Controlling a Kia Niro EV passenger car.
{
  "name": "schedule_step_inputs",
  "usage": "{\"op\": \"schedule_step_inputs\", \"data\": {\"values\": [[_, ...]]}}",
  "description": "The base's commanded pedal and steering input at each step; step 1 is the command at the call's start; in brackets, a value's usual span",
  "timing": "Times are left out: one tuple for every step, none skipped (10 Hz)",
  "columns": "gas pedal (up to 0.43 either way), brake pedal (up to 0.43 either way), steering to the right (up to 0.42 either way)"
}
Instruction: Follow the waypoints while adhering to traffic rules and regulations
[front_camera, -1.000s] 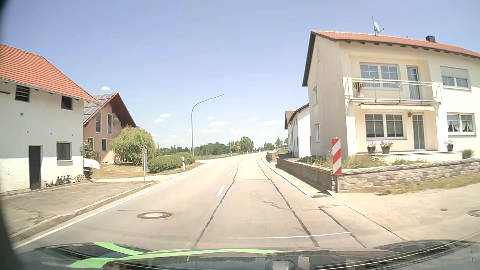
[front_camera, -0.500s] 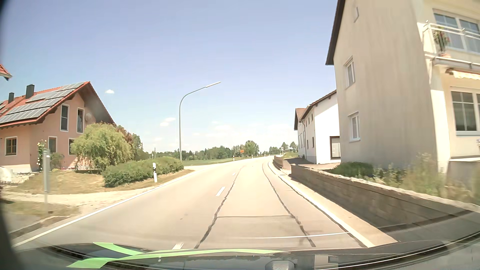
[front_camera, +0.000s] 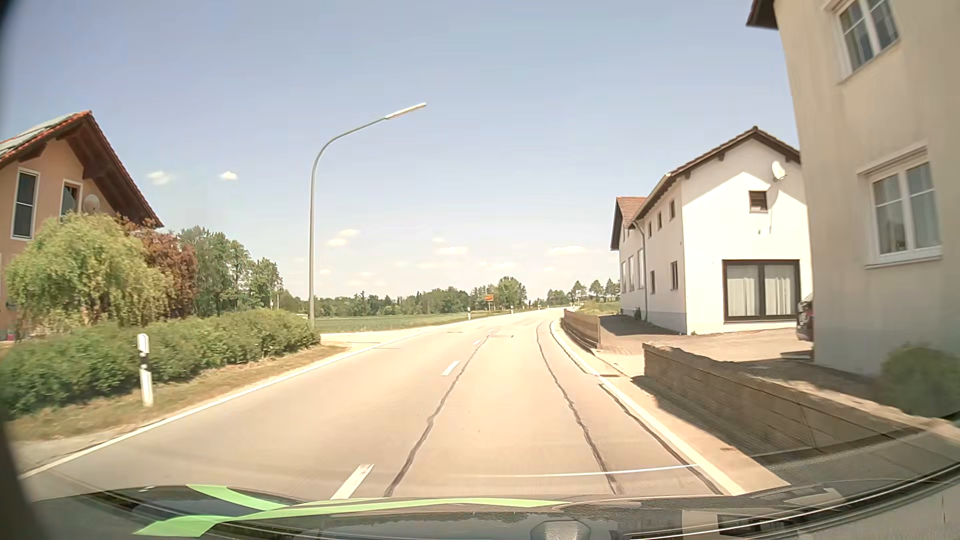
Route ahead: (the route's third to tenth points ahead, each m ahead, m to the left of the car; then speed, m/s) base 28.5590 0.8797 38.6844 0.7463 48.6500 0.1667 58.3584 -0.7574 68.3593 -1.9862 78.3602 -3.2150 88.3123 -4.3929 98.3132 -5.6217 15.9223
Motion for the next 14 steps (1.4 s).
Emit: {"op": "schedule_step_inputs", "data": {"values": [[0.240,0.000,-0.003],[0.248,0.000,0.000],[0.260,0.000,0.000],[0.280,0.000,0.000],[0.280,0.000,0.001],[0.280,0.000,0.001],[0.280,0.000,0.001],[0.260,0.000,0.002],[0.260,0.000,0.004],[0.268,0.000,0.007],[0.260,0.000,0.011],[0.240,0.000,0.012],[0.228,0.000,0.012],[0.228,0.000,0.011]]}}
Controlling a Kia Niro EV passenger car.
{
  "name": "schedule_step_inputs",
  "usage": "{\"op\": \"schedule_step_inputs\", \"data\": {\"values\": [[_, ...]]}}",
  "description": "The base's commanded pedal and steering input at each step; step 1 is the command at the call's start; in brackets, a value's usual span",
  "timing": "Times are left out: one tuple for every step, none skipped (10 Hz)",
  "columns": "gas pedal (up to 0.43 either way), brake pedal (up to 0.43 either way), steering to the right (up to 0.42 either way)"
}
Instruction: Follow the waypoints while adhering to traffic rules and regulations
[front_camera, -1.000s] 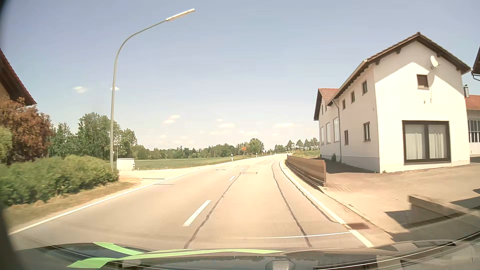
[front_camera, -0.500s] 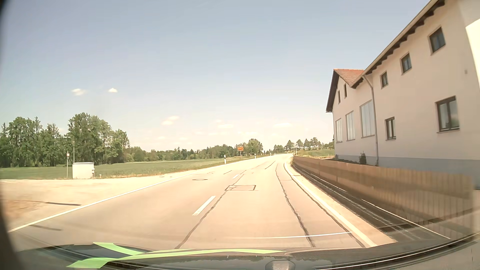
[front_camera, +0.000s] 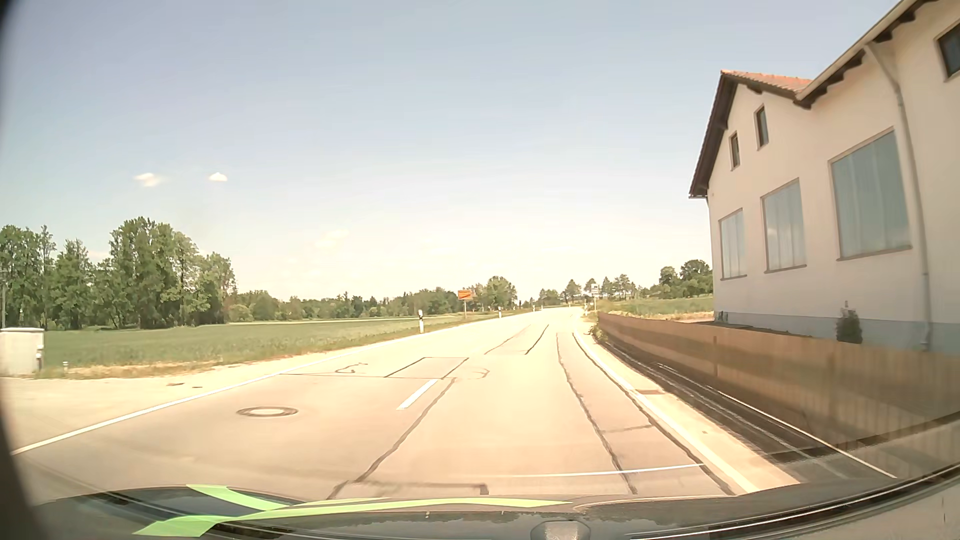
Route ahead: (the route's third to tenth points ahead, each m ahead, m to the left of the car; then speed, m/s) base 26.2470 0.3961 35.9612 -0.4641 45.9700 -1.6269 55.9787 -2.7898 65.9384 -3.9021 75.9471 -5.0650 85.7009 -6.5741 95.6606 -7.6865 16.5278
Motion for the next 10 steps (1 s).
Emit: {"op": "schedule_step_inputs", "data": {"values": [[0.228,0.000,0.011],[0.228,0.000,0.011],[0.240,0.000,0.011],[0.240,0.000,0.011],[0.228,0.000,0.014],[0.220,0.000,0.017],[0.220,0.000,0.018],[0.228,0.000,0.017],[0.240,0.000,0.015],[0.280,0.000,0.014]]}}
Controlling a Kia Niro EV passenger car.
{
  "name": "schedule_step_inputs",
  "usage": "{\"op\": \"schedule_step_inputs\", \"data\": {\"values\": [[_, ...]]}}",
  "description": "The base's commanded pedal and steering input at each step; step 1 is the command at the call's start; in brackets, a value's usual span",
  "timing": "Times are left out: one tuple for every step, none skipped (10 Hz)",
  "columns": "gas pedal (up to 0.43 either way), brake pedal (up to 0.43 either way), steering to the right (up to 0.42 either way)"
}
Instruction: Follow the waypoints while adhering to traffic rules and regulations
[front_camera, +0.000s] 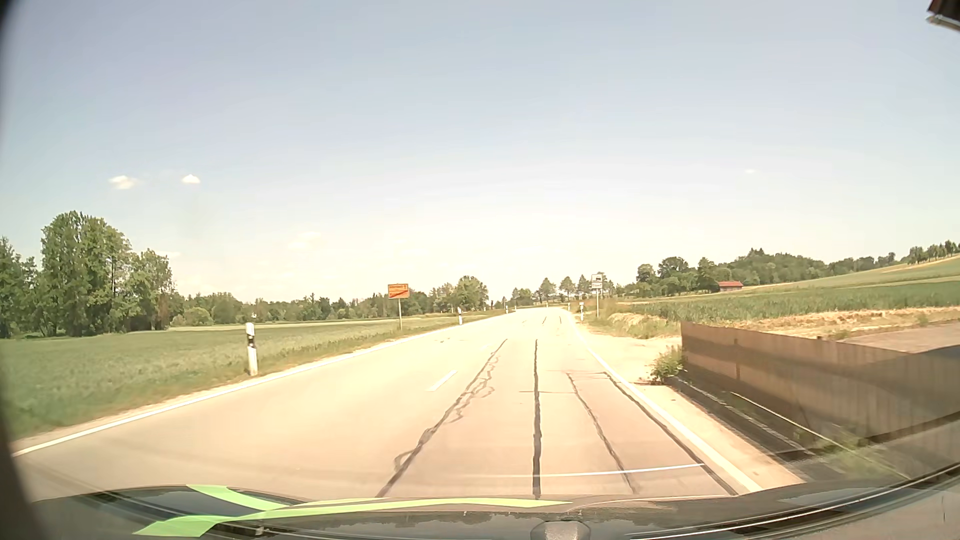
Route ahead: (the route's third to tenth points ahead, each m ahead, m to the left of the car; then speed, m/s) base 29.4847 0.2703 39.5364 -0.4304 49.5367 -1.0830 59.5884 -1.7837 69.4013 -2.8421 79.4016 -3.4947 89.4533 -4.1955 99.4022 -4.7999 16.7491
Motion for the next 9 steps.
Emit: {"op": "schedule_step_inputs", "data": {"values": [[0.280,0.000,0.015],[0.299,0.000,0.015],[0.311,0.000,0.013],[0.311,0.000,0.012],[0.311,0.000,0.011],[0.287,0.000,0.010],[0.287,0.000,0.009],[0.287,0.000,0.009],[0.260,0.000,0.009]]}}
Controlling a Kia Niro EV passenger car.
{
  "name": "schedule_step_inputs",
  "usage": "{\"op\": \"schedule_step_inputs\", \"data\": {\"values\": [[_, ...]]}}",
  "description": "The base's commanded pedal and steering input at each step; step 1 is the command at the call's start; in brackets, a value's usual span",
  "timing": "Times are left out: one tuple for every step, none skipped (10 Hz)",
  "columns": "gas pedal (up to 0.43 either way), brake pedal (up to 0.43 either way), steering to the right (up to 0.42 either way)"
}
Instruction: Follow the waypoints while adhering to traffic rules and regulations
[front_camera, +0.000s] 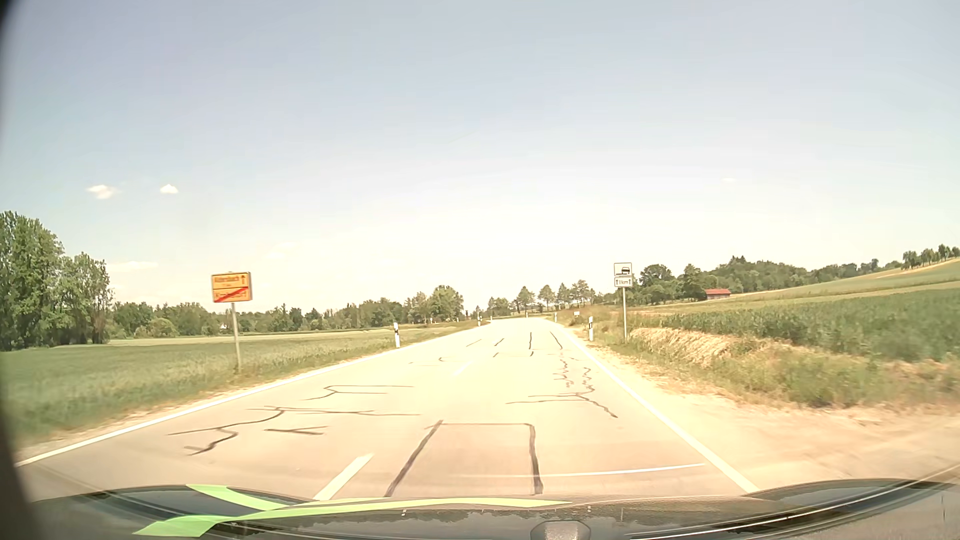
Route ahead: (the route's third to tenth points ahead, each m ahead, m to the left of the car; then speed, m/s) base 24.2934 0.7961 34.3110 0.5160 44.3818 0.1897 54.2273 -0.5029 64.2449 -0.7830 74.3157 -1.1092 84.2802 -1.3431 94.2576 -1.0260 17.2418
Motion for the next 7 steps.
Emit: {"op": "schedule_step_inputs", "data": {"values": [[0.228,0.000,0.009],[0.228,0.000,0.008],[0.228,0.000,0.007],[0.240,0.000,0.007],[0.240,0.000,0.007],[0.260,0.000,0.007],[0.260,0.000,0.007]]}}
